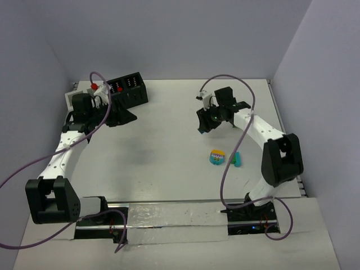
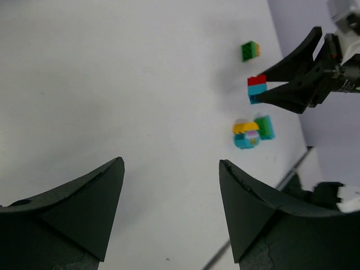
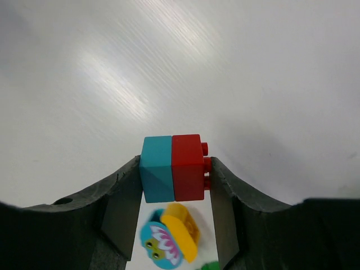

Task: Sort the legos into containers by color

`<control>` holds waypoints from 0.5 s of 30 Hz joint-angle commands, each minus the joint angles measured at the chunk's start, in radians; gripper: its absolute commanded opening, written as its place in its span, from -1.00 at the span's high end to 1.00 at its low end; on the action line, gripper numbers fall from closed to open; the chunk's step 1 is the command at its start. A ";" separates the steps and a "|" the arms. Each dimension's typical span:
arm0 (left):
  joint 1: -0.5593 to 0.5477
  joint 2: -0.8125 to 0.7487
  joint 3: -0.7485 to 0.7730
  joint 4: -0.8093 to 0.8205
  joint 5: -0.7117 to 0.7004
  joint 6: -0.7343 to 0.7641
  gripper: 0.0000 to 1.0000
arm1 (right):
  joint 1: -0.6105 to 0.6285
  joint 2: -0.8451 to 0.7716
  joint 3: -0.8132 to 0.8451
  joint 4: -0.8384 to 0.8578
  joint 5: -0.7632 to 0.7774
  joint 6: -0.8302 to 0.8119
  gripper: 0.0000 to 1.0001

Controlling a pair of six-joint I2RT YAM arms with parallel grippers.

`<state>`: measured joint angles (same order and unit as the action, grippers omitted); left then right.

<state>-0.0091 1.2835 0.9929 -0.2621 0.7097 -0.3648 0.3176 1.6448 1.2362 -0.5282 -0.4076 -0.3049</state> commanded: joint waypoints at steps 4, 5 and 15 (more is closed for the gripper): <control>-0.024 0.012 -0.021 0.146 0.238 -0.243 -0.56 | 0.127 -0.165 0.015 0.252 -0.314 0.132 0.42; -0.025 0.015 -0.024 0.173 0.260 -0.282 -0.56 | 0.139 -0.171 0.015 0.277 -0.334 0.147 0.42; -0.105 -0.072 -0.095 0.494 0.317 -0.380 -0.60 | 0.178 -0.145 0.035 0.498 -0.588 0.527 0.46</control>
<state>-0.0691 1.2758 0.8890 0.0798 0.9850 -0.7439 0.4908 1.4946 1.2413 -0.2023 -0.8525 -0.0050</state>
